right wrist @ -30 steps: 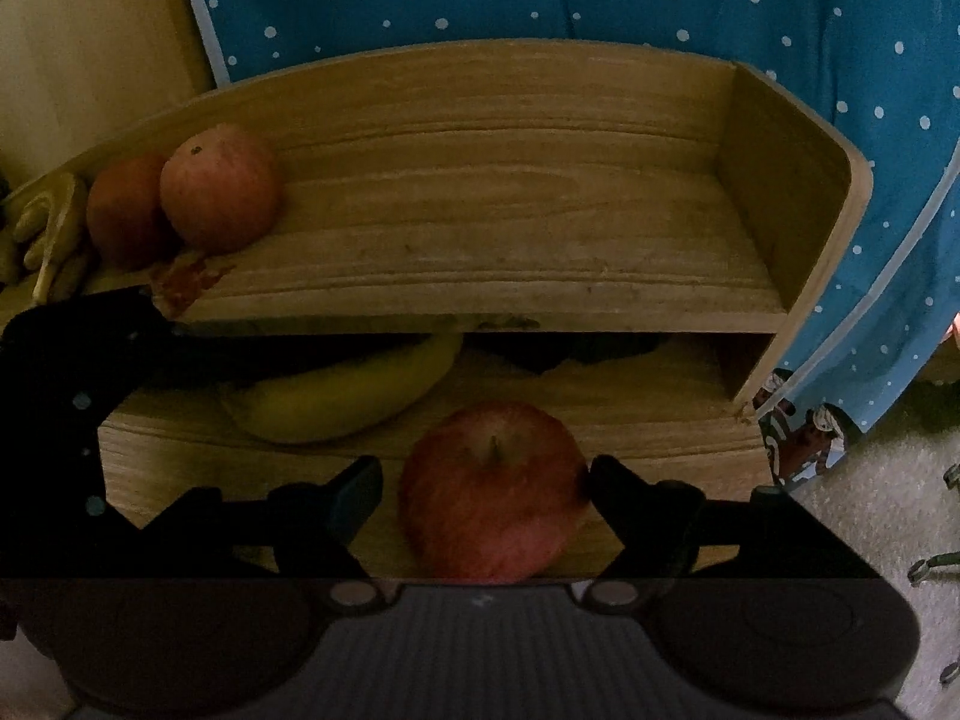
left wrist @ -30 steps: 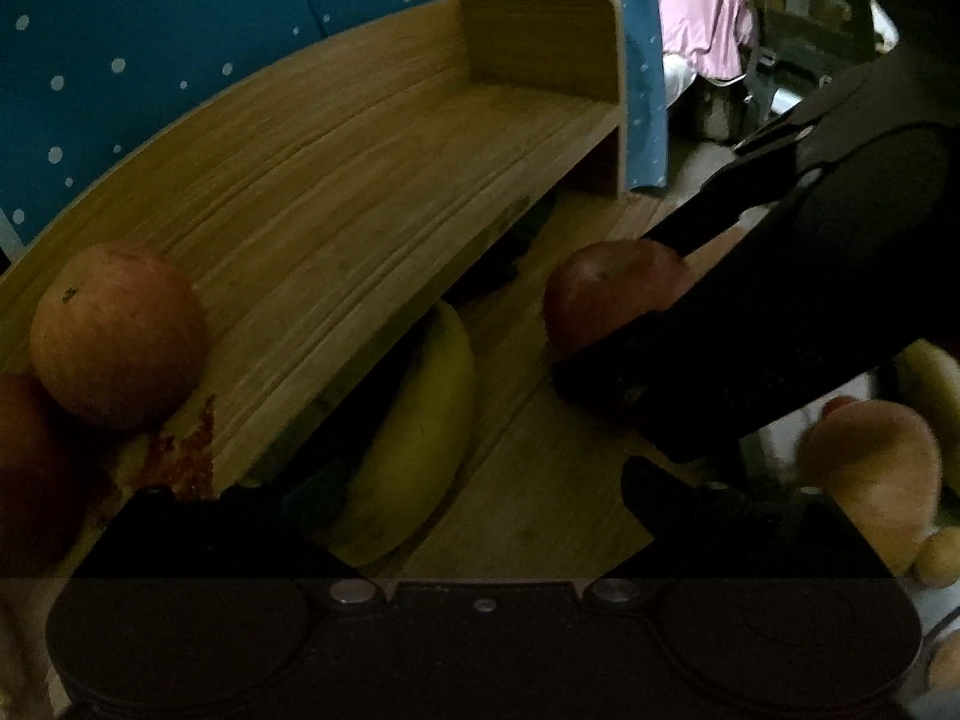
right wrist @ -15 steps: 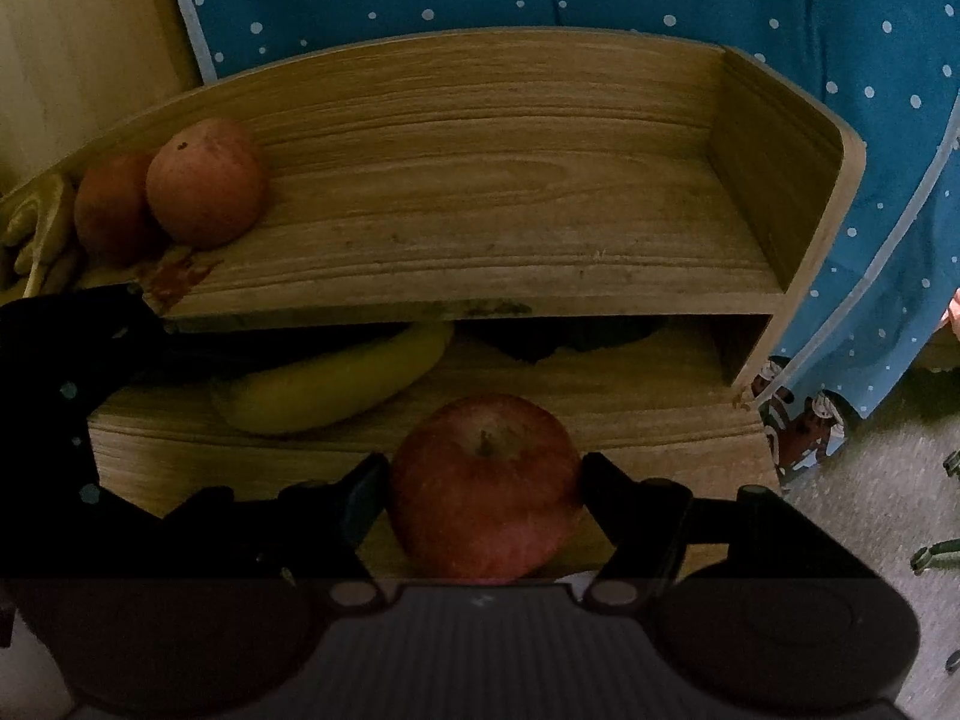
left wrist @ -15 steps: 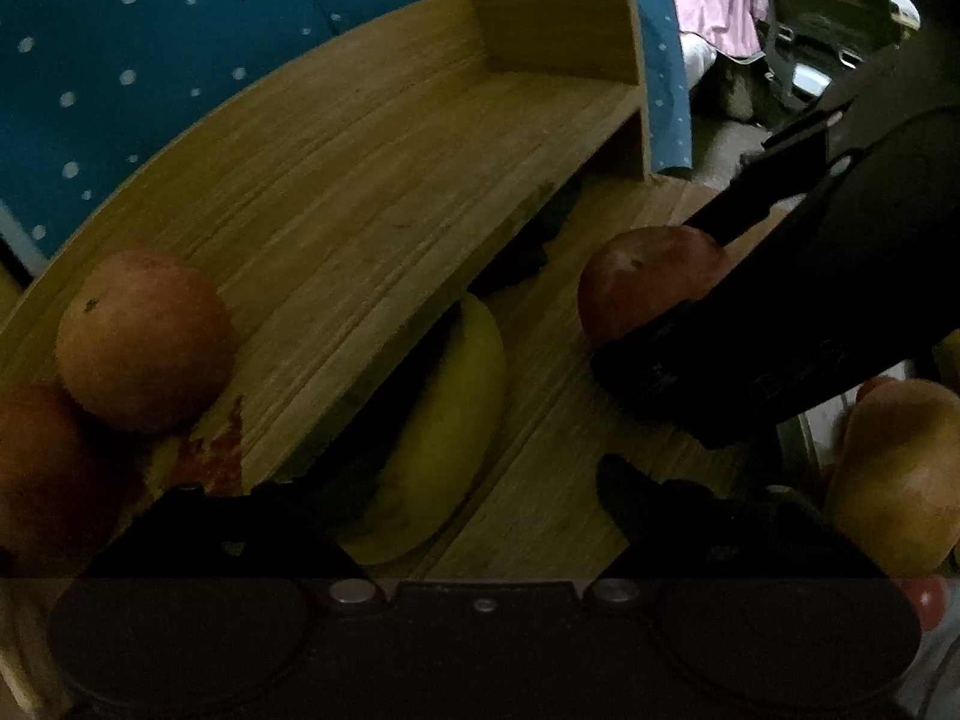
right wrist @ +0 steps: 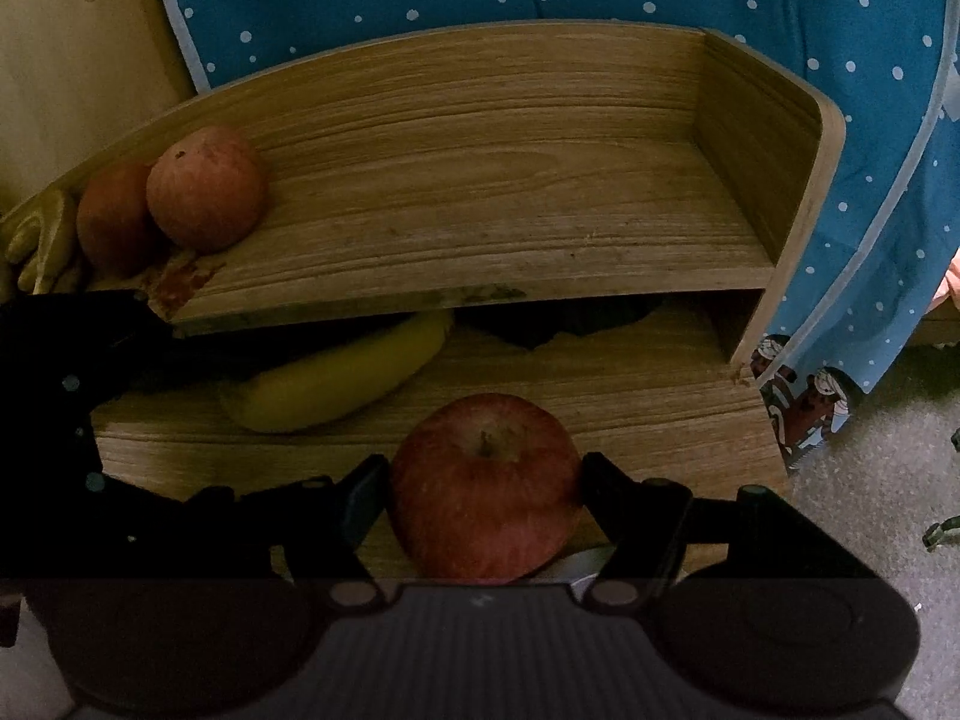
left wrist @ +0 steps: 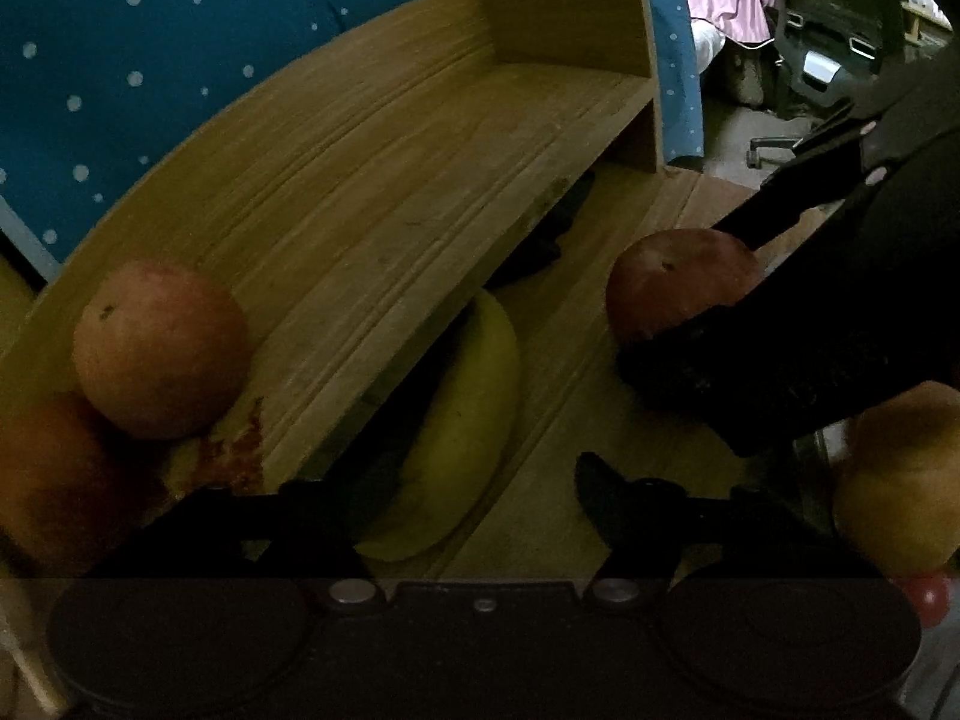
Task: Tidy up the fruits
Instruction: 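Grasp the red apple with the right gripper while the left approaches the banana, then grasp the yellow banana with the left gripper while the right holds the apple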
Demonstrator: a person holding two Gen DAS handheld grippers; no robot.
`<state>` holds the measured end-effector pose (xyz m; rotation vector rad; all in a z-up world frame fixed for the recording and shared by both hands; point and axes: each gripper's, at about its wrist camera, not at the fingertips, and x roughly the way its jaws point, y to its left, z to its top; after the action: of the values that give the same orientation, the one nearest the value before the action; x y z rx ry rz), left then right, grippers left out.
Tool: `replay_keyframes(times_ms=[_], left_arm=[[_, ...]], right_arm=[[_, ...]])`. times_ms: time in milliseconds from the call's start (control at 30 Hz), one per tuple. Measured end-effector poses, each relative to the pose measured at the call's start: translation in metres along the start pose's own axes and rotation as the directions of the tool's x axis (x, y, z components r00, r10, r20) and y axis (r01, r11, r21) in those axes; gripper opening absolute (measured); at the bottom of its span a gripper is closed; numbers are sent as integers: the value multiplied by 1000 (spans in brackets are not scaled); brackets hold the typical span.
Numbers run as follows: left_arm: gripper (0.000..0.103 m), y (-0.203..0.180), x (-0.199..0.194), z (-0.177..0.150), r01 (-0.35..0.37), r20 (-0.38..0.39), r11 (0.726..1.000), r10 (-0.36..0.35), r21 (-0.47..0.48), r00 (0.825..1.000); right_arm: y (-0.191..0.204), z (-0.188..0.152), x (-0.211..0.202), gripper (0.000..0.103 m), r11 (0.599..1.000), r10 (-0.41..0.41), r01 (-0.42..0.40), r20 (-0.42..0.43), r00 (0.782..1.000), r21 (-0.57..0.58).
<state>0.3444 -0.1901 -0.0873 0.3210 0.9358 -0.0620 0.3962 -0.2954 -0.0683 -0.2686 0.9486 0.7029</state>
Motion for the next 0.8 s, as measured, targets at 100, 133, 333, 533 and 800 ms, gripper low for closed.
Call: replay_keyframes(times_ms=[100, 133, 333, 533, 800], left_arm=[[88, -6, 1, 0, 11, 4, 1000, -11, 1, 1000], [88, -6, 1, 1, 9, 0, 1000, -9, -4, 1000], [56, -6, -5, -4, -64, 2, 997, 64, 30, 998], [49, 0, -6, -1, -62, -2, 998, 62, 11, 998], [65, -5, 0, 2, -55, 0, 998, 55, 30, 998]], right_arm=[[-1, 0, -1, 74, 1000, 1, -1, 0, 1000, 4], [-1, 0, -1, 74, 1000, 1, -1, 0, 1000, 3], [-2, -1, -1, 74, 1000, 5, -5, 1, 1000, 11], [-1, -2, -2, 74, 1000, 2, -2, 2, 1000, 13], [1, -3, -3, 74, 1000, 3, -3, 8, 1000, 9]])
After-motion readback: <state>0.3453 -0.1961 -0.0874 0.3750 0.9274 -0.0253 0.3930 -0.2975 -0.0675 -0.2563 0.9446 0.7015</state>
